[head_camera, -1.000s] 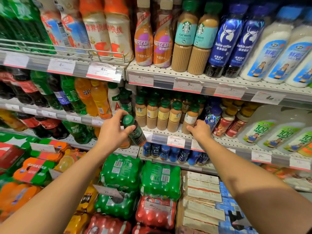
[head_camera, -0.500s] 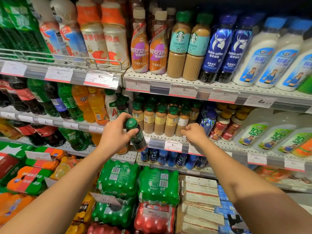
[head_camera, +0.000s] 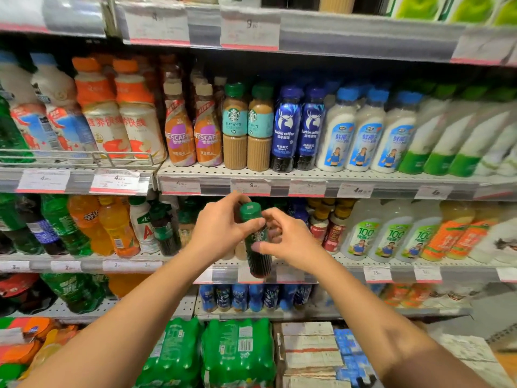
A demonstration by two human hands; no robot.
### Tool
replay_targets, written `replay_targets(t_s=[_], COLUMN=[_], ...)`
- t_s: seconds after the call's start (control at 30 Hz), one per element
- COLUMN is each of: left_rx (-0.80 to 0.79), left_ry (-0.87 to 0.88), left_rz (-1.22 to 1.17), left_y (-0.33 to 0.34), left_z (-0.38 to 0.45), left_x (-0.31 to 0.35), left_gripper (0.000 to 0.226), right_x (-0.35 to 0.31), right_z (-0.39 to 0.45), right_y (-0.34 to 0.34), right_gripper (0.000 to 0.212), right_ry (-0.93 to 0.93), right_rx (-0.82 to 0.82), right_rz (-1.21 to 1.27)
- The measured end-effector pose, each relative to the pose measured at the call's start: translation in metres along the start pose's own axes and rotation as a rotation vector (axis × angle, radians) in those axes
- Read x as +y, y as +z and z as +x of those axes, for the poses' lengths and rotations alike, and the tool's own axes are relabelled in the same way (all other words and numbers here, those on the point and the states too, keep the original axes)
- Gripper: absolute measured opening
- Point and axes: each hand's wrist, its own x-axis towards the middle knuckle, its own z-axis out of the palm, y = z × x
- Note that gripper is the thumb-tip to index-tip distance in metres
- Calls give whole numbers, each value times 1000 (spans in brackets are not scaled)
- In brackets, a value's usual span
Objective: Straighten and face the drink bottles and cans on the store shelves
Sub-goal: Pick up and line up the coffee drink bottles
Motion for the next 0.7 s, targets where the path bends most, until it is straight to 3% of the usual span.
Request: replay_targets(t_s=[0.13, 0.3, 0.57, 0.7], left_rx=[-17, -44, 424, 487], left_ry=[57, 177, 635, 645], left_rz=[-16, -70, 308, 493], left_y=[5, -16, -91, -109], left_z=[9, 32, 89, 118], left_x=[24, 59, 98, 105], left_gripper=[48, 38, 39, 56], right_x=[-4, -19, -73, -110], right_z=[-5, -7, 3, 16], right_y=[-26, -67, -149, -188], right_gripper=[59, 59, 46, 45], right_ry=[-11, -42, -146, -202], right_rx=[43, 148, 370, 496], right_rz=[-78, -129, -152, -135])
